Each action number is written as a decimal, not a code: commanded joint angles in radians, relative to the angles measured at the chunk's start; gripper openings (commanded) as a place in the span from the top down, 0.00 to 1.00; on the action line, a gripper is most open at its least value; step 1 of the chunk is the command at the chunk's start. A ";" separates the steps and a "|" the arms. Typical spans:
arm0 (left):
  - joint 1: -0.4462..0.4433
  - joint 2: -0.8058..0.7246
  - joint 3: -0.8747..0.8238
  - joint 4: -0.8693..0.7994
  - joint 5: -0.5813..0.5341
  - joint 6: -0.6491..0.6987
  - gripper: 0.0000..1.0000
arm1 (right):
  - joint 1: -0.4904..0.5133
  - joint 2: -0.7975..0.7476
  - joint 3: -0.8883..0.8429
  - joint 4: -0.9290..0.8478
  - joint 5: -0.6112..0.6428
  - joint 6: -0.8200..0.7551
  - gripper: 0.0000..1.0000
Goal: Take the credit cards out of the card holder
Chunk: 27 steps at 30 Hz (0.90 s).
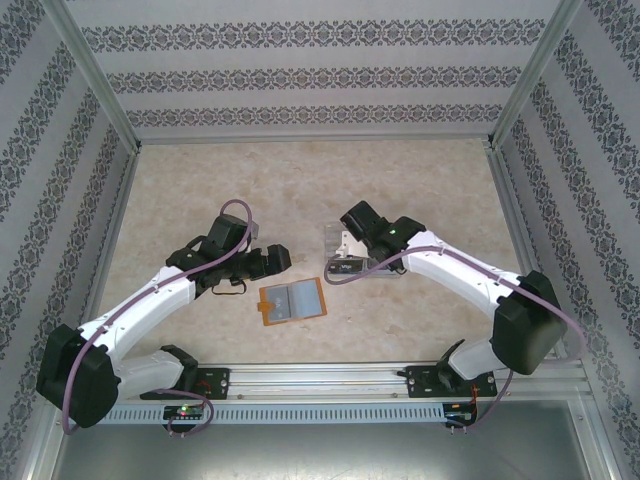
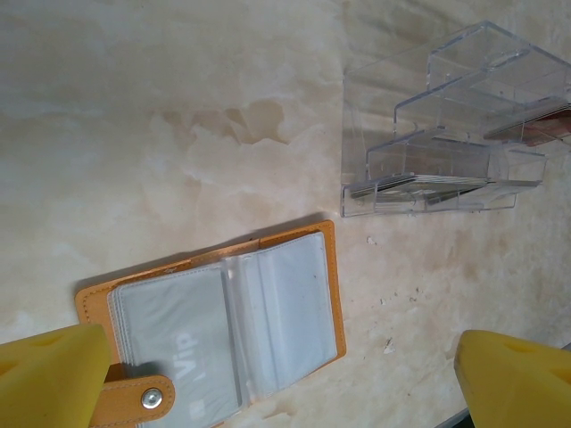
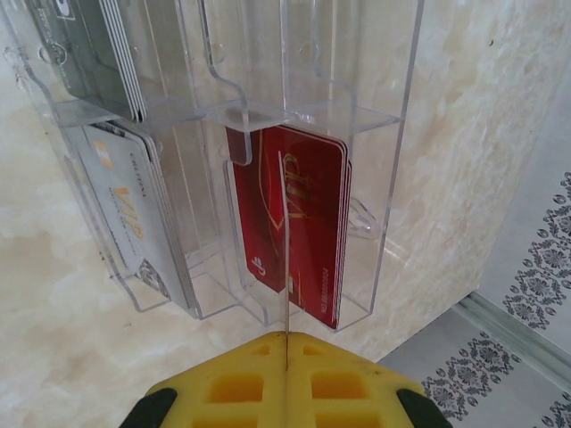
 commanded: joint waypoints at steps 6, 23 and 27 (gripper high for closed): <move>0.009 -0.010 0.003 -0.019 -0.002 0.027 0.00 | -0.022 0.057 -0.010 0.069 0.001 -0.006 1.00; 0.019 -0.029 -0.012 -0.024 0.002 0.036 0.00 | -0.073 0.161 0.037 0.167 0.115 0.085 0.76; 0.020 -0.030 -0.009 -0.027 0.002 0.034 0.00 | -0.080 0.168 0.062 0.169 0.134 0.123 0.77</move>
